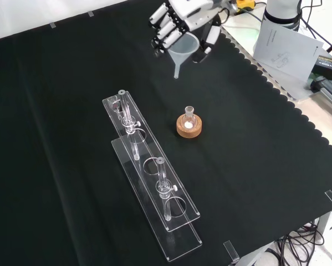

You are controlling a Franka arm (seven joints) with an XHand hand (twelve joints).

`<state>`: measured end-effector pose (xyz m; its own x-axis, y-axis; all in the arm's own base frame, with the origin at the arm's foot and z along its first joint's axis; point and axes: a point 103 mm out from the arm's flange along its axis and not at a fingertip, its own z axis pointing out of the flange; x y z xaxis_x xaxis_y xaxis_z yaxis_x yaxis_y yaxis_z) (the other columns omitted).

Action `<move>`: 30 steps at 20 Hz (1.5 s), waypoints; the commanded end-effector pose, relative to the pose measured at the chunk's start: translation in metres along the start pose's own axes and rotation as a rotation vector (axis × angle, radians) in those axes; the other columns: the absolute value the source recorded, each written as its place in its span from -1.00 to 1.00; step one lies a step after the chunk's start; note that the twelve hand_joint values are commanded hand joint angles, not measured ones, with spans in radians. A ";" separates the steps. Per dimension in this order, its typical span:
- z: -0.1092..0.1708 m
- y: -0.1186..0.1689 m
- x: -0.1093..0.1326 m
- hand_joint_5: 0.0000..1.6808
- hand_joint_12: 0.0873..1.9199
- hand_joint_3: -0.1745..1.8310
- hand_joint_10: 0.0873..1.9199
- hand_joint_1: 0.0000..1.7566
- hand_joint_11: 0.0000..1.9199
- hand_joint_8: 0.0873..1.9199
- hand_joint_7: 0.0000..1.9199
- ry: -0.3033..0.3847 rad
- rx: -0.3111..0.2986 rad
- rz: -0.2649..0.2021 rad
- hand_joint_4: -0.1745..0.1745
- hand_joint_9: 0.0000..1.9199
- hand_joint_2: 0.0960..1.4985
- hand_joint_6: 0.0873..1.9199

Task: Put the funnel back on the funnel stand.

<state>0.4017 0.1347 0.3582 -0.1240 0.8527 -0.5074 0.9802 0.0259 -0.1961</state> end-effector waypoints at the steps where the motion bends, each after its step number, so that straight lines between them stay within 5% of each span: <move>1: -0.004 0.017 -0.016 -0.22 0.29 -0.41 -0.62 -0.21 -0.37 -0.39 -0.26 0.014 -0.022 0.003 -0.04 0.16 0.04 -0.89; 30: 0.002 0.146 -0.039 -0.29 0.30 -0.40 -0.62 -0.21 -0.36 -0.38 -0.28 0.107 -0.061 -0.044 -0.08 0.16 0.03 -0.88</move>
<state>0.5223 0.1157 0.3563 -0.1441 0.8974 -0.4170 0.9831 0.0819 -0.1636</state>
